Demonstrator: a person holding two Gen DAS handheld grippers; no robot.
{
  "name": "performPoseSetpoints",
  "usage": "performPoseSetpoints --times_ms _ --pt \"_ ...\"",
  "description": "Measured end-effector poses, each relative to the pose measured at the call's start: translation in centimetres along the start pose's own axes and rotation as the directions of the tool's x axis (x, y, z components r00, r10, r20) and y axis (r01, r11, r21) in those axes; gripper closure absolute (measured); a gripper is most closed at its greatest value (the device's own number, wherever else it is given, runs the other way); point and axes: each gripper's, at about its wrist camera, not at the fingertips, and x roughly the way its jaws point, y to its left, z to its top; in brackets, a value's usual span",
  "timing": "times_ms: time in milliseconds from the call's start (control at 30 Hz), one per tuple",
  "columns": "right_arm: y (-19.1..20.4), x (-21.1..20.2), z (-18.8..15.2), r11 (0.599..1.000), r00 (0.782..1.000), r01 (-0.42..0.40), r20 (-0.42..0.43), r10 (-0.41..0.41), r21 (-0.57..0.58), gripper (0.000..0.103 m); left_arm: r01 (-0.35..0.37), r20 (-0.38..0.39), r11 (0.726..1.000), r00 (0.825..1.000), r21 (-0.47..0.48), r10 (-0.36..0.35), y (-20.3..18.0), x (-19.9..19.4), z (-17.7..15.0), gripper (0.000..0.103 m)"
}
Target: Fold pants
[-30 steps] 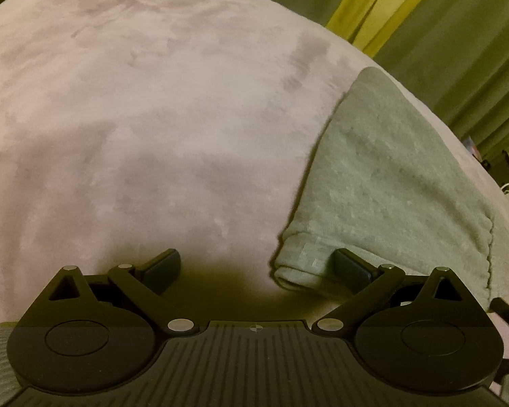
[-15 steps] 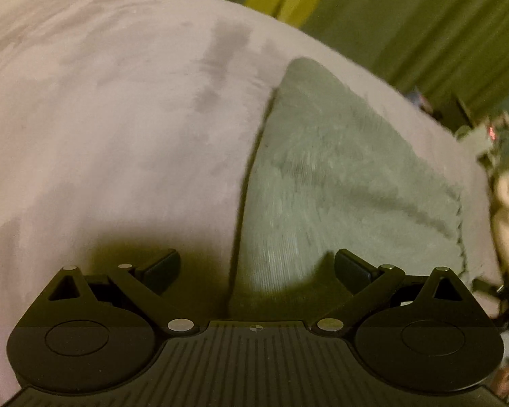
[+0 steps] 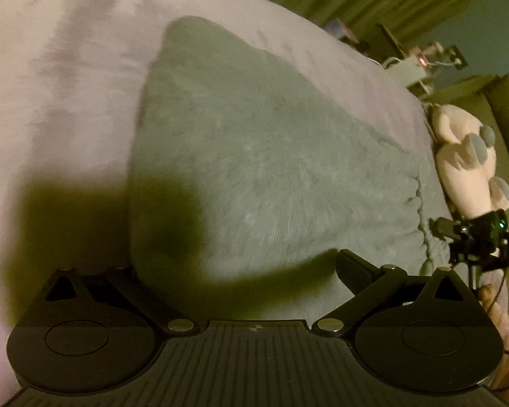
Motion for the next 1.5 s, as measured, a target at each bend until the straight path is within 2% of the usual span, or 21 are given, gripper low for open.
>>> performPoseSetpoints --times_ms 133,200,300,433,533,567,633,667,733,833,1033,1133,1200,1267,1300,1333,1367,1400,1433,1467,1500 --pt "0.5 0.4 0.1 1.0 1.0 -0.014 0.005 0.014 0.007 0.004 0.087 -0.009 0.996 0.996 0.008 -0.087 -0.3 0.2 0.5 0.0" --pt "1.2 0.9 -0.2 0.999 1.0 0.0 0.0 0.0 -0.038 0.004 0.115 0.001 0.993 0.993 0.004 -0.115 0.7 0.2 0.0 0.0" --pt "2.5 2.2 -0.3 0.992 0.999 0.045 -0.016 -0.047 -0.117 0.004 0.091 -0.003 0.996 0.996 0.01 -0.091 0.8 1.1 0.0 0.0" --pt "3.6 3.7 0.0 0.989 0.995 0.099 -0.013 -0.101 -0.109 0.004 0.018 -0.004 1.0 1.0 0.005 -0.018 -0.3 1.8 0.1 0.0" --pt "4.7 4.3 -0.1 0.983 0.988 0.155 0.018 -0.154 -0.102 0.004 -0.019 0.032 0.997 0.999 -0.078 0.021 -0.5 1.4 -0.1 0.0" --pt "5.4 4.5 -0.4 0.977 0.984 0.179 0.032 -0.176 -0.115 0.005 -0.041 0.042 0.995 0.998 -0.091 0.045 -0.8 1.3 -0.3 0.003" --pt "6.8 4.9 -1.4 0.954 0.968 0.249 0.063 -0.242 -0.166 0.022 -0.094 0.048 0.994 0.994 -0.056 0.097 -1.5 0.9 -0.5 0.021" --pt "7.5 5.0 -1.8 0.939 0.96 0.278 0.076 -0.268 -0.202 0.025 -0.106 0.056 0.994 0.993 -0.025 0.107 -2.0 0.7 -0.7 0.026" --pt "8.2 4.9 -2.3 0.932 0.957 0.287 0.101 -0.271 -0.22 0.03 -0.12 0.065 0.993 0.991 -0.007 0.12 -2.4 0.2 -0.8 0.044" --pt "9.7 4.5 -2.9 0.929 0.957 0.283 0.13 -0.258 -0.238 0.036 -0.129 0.074 0.992 0.989 -0.007 0.129 -2.9 -0.6 -0.7 0.058" --pt "13.2 3.1 -1.8 0.935 0.964 0.231 0.195 -0.182 -0.27 0.041 -0.112 0.119 0.994 0.987 -0.006 0.112 -4.0 -1.5 -0.1 0.061" --pt "14.8 3.3 -0.4 0.93 0.96 0.228 0.225 -0.166 -0.288 0.042 -0.09 0.167 0.996 0.982 -0.014 0.091 -5.0 -2.1 1.6 0.062" --pt "15.3 2.7 0.9 0.93 0.957 0.224 0.249 -0.152 -0.292 0.042 -0.1 0.205 0.995 0.974 0.005 0.097 -6.3 -2.4 3.2 0.062" --pt "16.2 2.4 2.5 0.919 0.941 0.247 0.303 -0.152 -0.307 0.041 -0.138 0.243 0.99 0.962 0.034 0.125 -7.4 -2.5 4.8 0.06" --pt "16.4 2.3 3.1 0.914 0.93 0.267 0.329 -0.163 -0.304 0.033 -0.155 0.257 0.987 0.956 0.038 0.14 -7.7 -2.4 5.4 0.053" --pt "16.5 2.1 4.0 0.907 0.91 0.312 0.364 -0.2 -0.283 0.015 -0.196 0.263 0.98 0.948 0.033 0.181 -7.8 -2.2 6.0 0.039" --pt "16.3 2.0 4.8 0.893 0.887 0.369 0.385 -0.256 -0.257 0.008 -0.262 0.266 0.965 0.931 0.01 0.25 -7.8 -2.1 6.5 0.035" --pt "16.1 1.8 5.4 0.861 0.844 0.458 0.413 -0.343 -0.221 0.004 -0.318 0.268 0.948 0.913 -0.011 0.309 -7.7 -2.1 6.5 0.026" --pt "16.0 1.4 5.6 0.809 0.784 0.555 0.449 -0.429 -0.195 0.004 -0.366 0.265 0.93 0.896 -0.016 0.357 -7.7 -2.0 6.3 0.016" --pt "16.0 1.3 5.6 0.779 0.758 0.595 0.459 -0.463 -0.197 0.004 -0.404 0.269 0.915 0.881 0.0 0.389 -7.9 -1.8 5.7 0.013" --pt "15.8 1.4 5.5 0.757 0.748 0.619 0.454 -0.485 -0.211 0.004 -0.424 0.286 0.905 0.87 0.019 0.402 -8.1 -1.7 4.9 0.012"
